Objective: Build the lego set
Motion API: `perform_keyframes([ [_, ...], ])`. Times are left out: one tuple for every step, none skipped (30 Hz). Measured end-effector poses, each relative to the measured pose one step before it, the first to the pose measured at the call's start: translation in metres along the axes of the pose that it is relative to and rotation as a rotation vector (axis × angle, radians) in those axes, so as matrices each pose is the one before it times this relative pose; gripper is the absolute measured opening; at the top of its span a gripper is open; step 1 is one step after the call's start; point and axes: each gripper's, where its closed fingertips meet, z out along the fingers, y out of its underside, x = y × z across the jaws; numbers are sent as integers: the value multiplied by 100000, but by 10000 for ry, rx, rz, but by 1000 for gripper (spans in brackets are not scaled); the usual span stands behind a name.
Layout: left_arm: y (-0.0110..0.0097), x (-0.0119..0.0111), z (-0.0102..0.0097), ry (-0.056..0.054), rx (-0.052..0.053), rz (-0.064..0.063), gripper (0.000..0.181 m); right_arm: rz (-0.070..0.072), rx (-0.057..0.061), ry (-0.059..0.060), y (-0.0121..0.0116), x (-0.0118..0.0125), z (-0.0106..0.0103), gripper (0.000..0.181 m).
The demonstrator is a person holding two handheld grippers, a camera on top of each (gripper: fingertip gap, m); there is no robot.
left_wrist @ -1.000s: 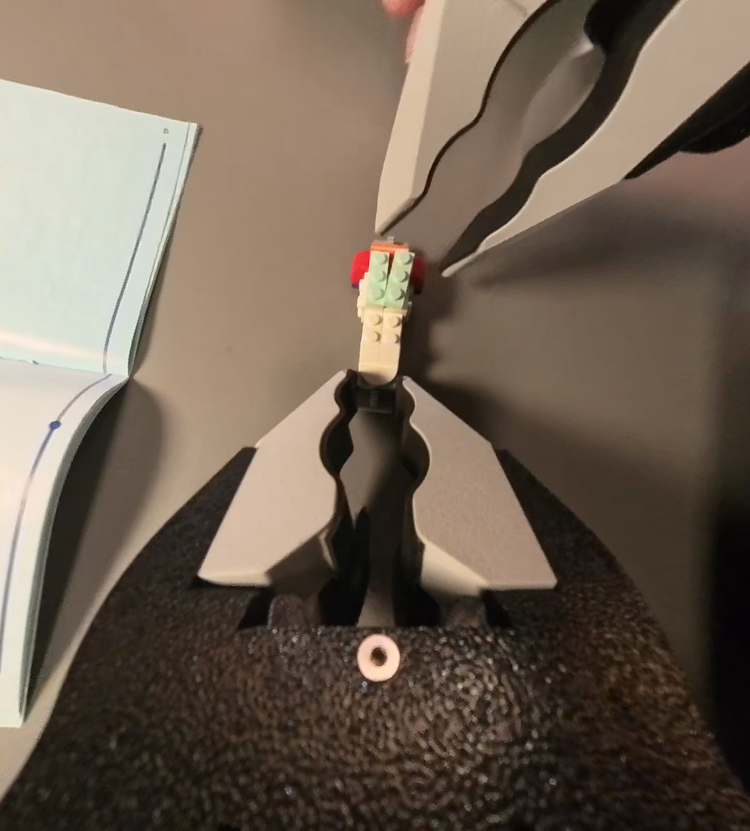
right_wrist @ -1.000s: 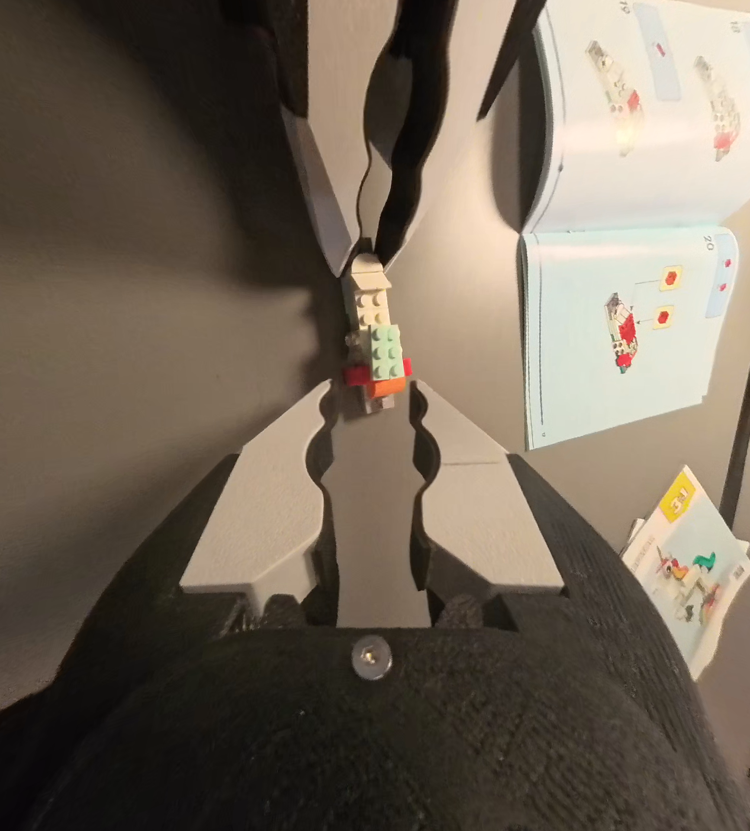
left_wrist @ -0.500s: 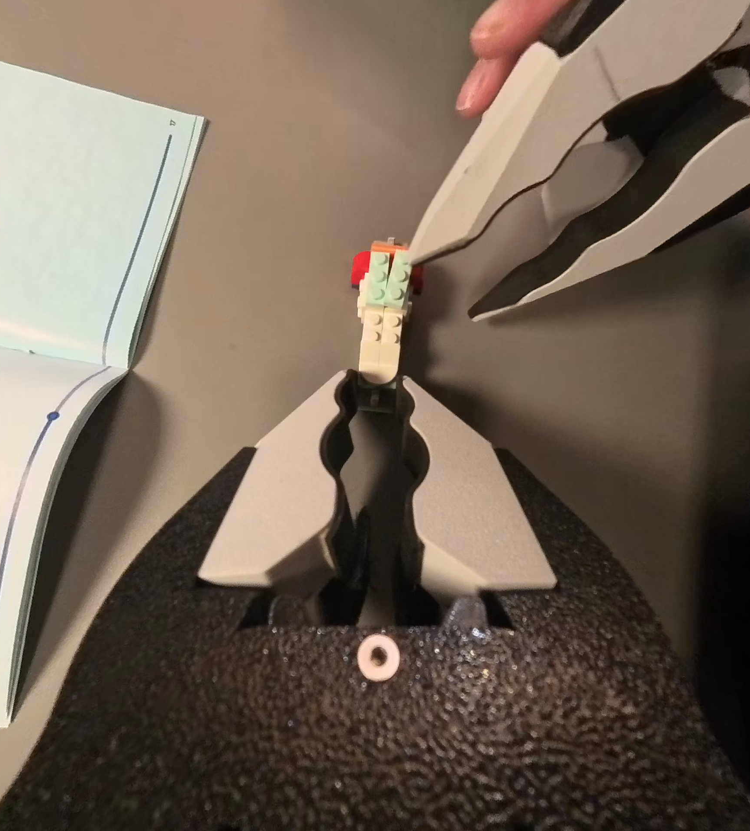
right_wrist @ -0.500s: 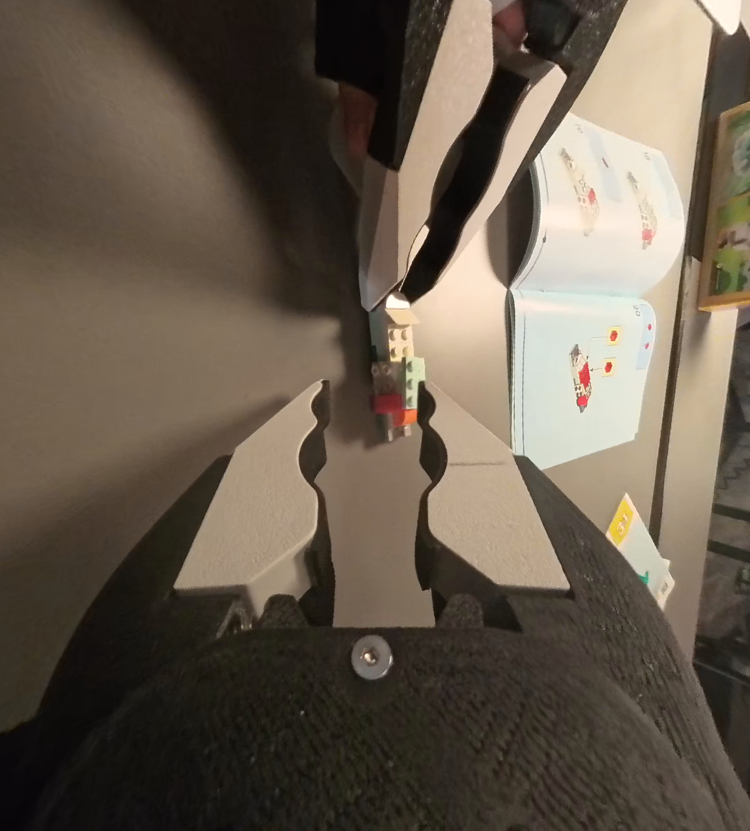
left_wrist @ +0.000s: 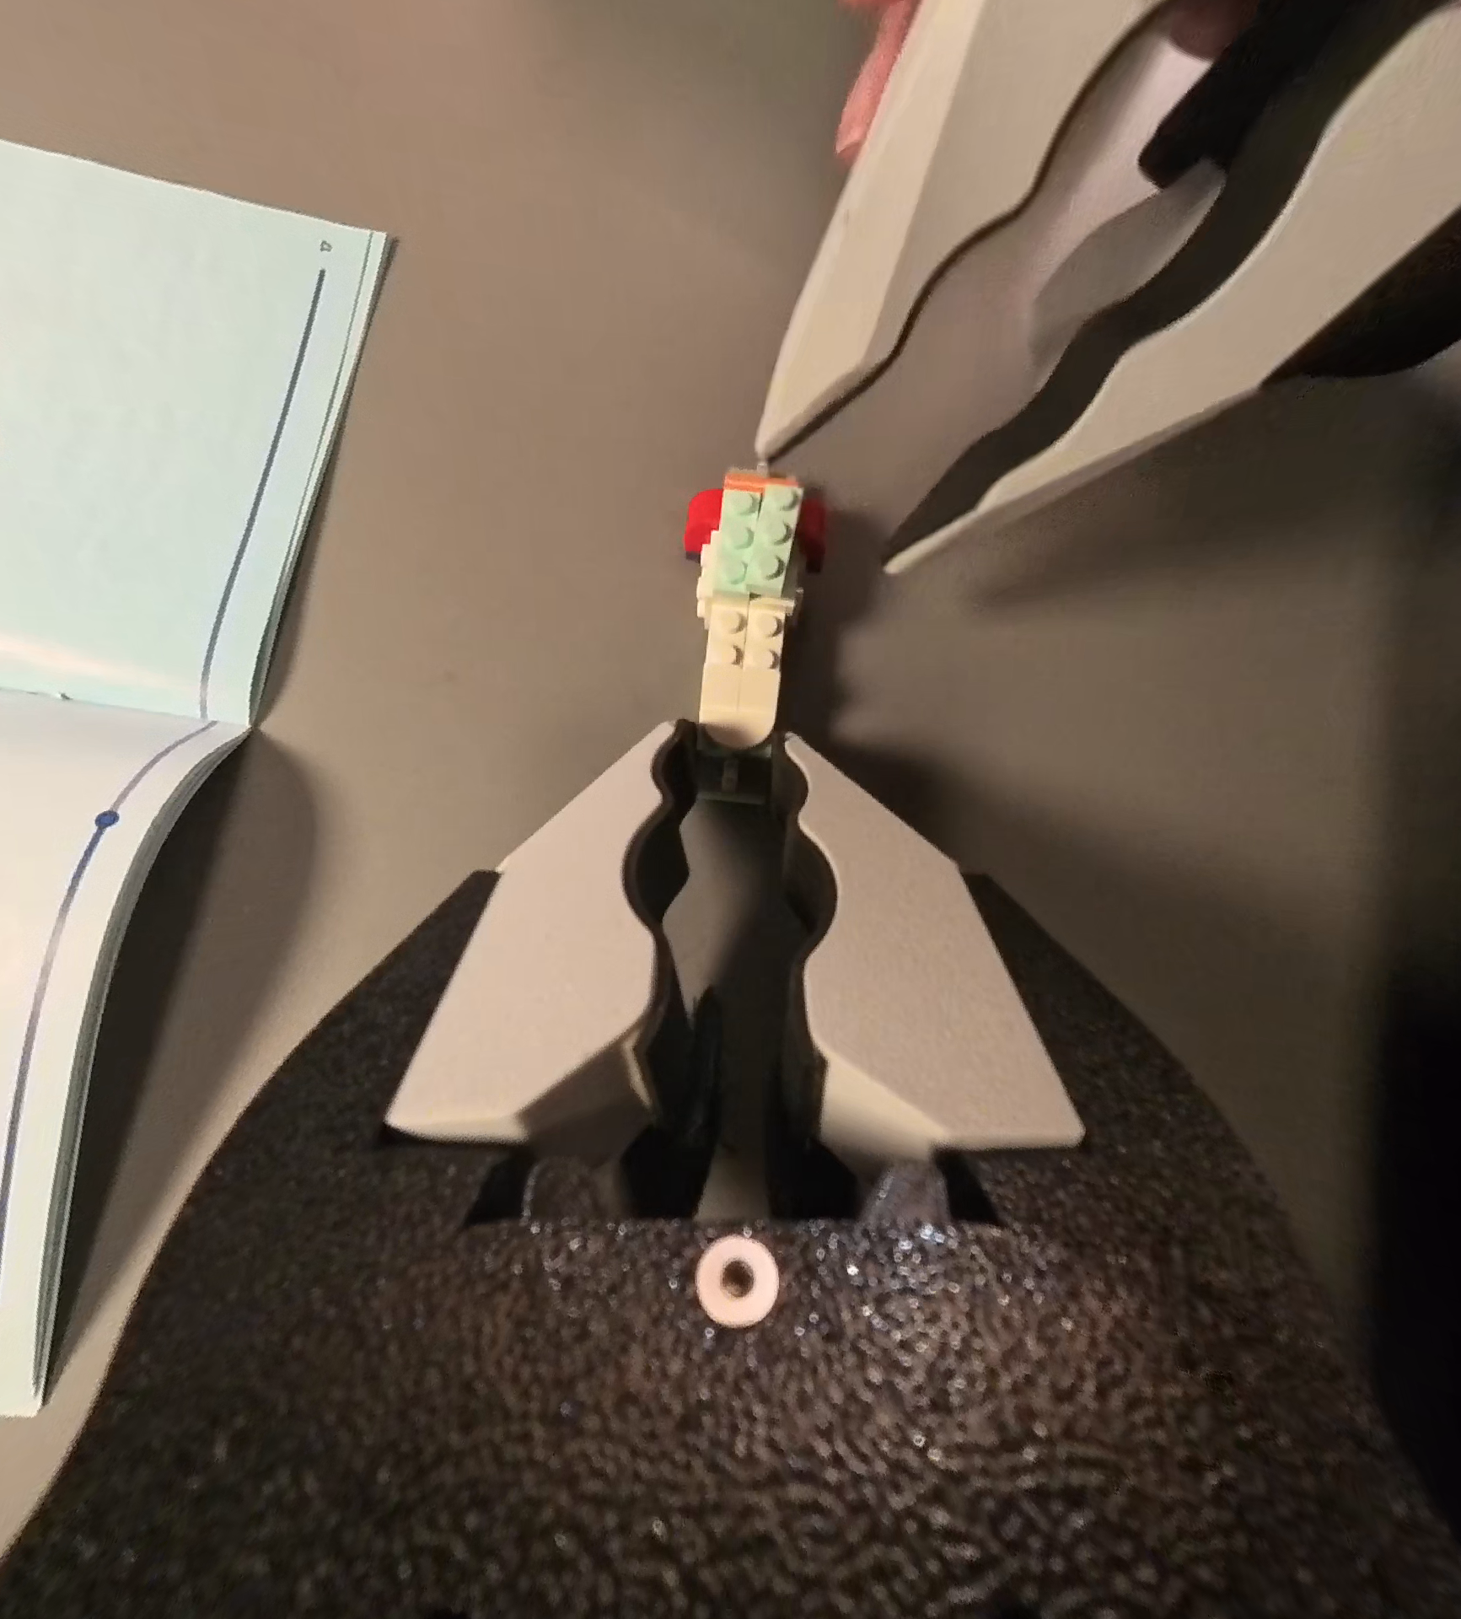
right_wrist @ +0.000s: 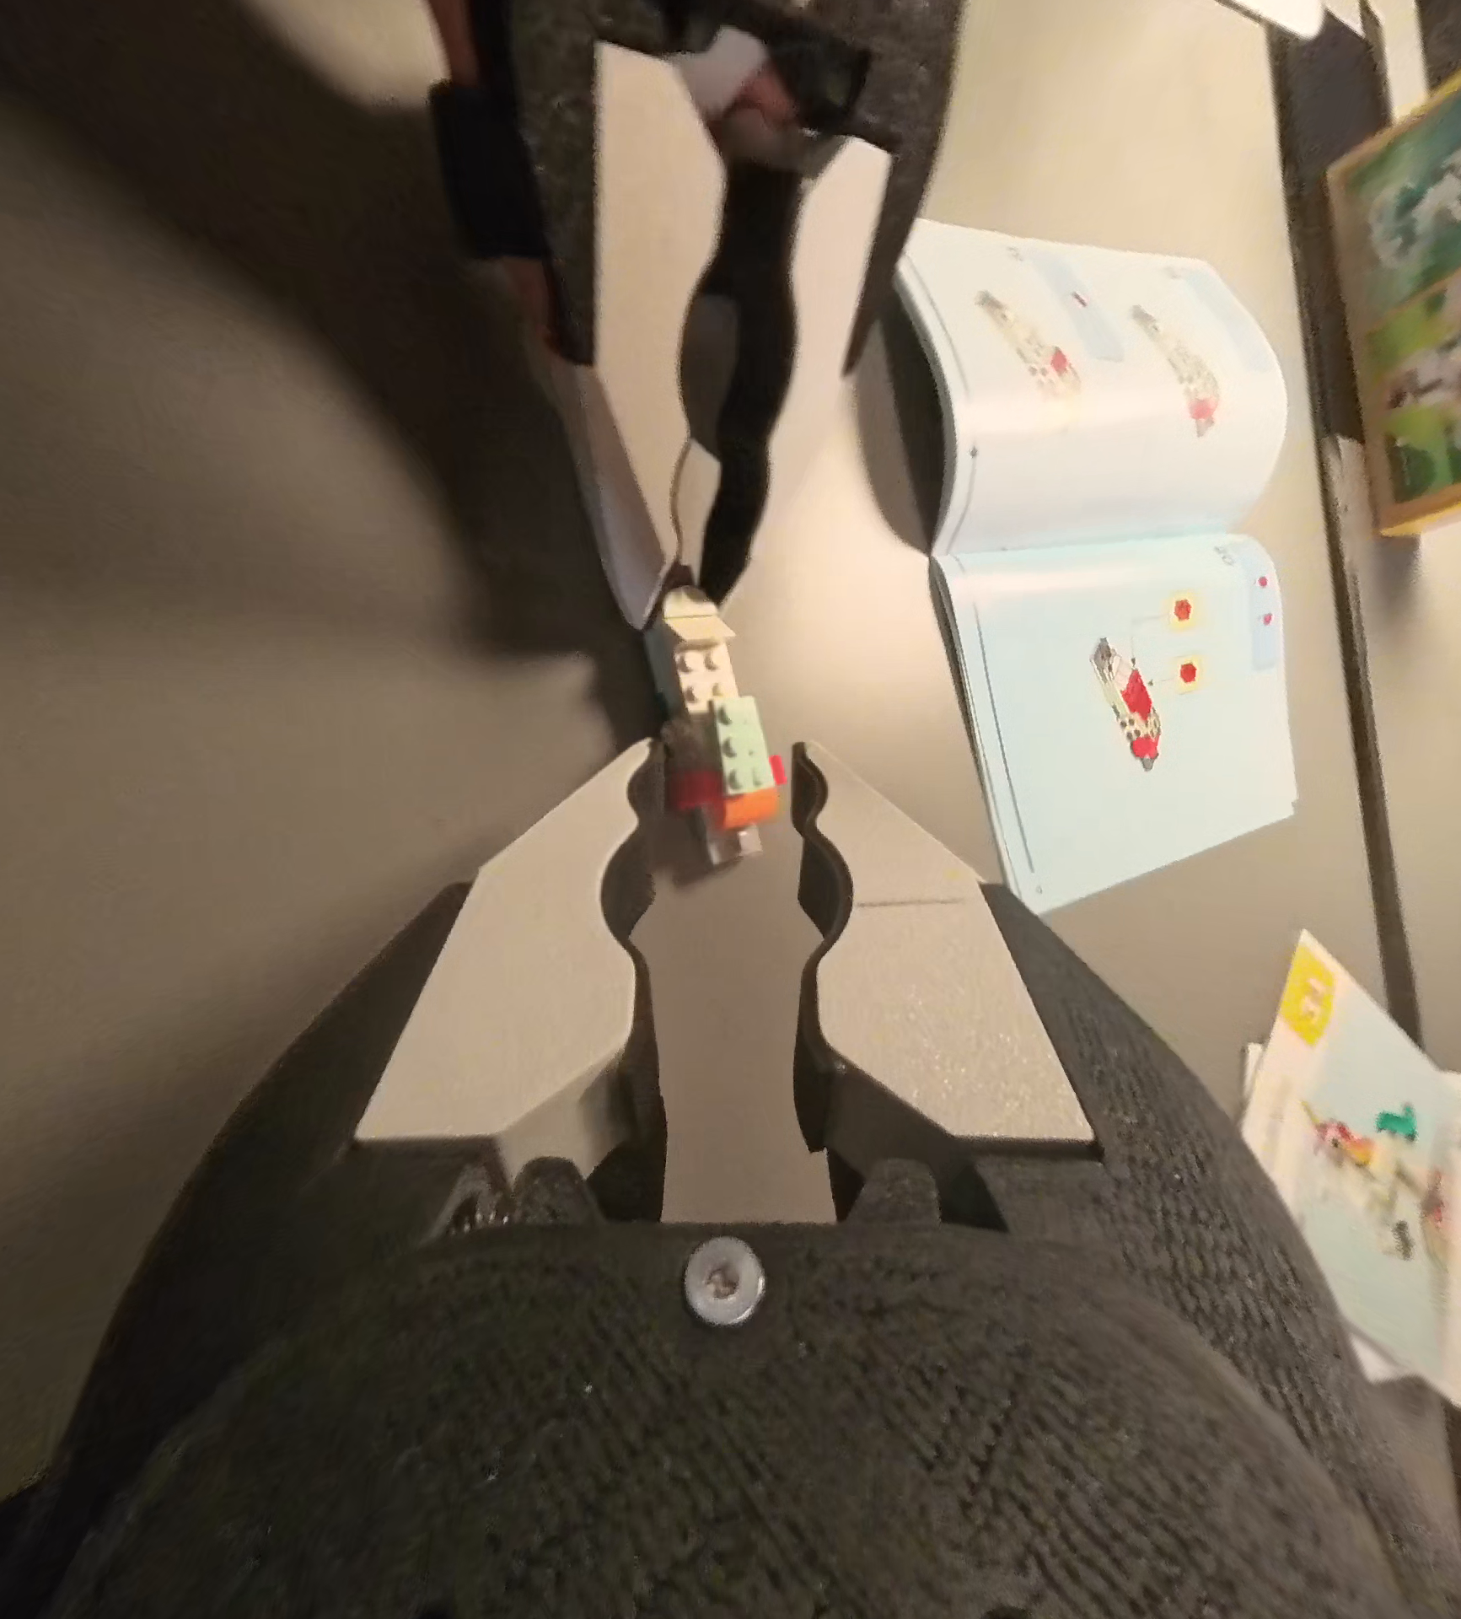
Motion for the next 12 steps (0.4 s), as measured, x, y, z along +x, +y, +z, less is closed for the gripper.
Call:
perform_keyframes([
  [3, 0, 1, -5, 0, 11, 14, 309, -8, 29, 197, 326, -26, 25],
  [2, -1, 5, -6, -3, 20, 14, 256, -27, -42, 211, 184, 10, 23],
  [2, 7, -3, -11, -7, 21, 14, 213, 5, -133, 154, 9, 16, 20],
  [4, -6, 7, -13, -7, 22, 14, 231, 23, -185, 84, -61, 43, 20],
  [10, 25, -5, -2, -10, 34, 14, 253, 68, -225, -6, -132, 38, 20],
  [6, 43, 12, 10, -10, 30, 14, 277, 120, -259, -99, -167, 54, 19],
  [7, -1, 4, -11, -6, 28, 14, 279, 137, -288, -140, -205, 46, 19],
  [-1, 7, 1, -10, -8, 32, 14, 248, 146, -319, -168, -232, 68, 18],
  [10, 10, 2, -5, -8, 25, 14, 204, 113, -252, -138, -142, 77, 18],
  [0, 8, -3, -8, -5, 26, 14, 149, 18, -151, 0, 28, 93, 17],
  [10, 19, 4, 1, -7, 45, 14, 66, -70, -101, 106, 90, 98, 16],
  [16, 36, -9, 8, -11, 67, 14, -2, -86, -35, 104, 155, 94, 15],
])
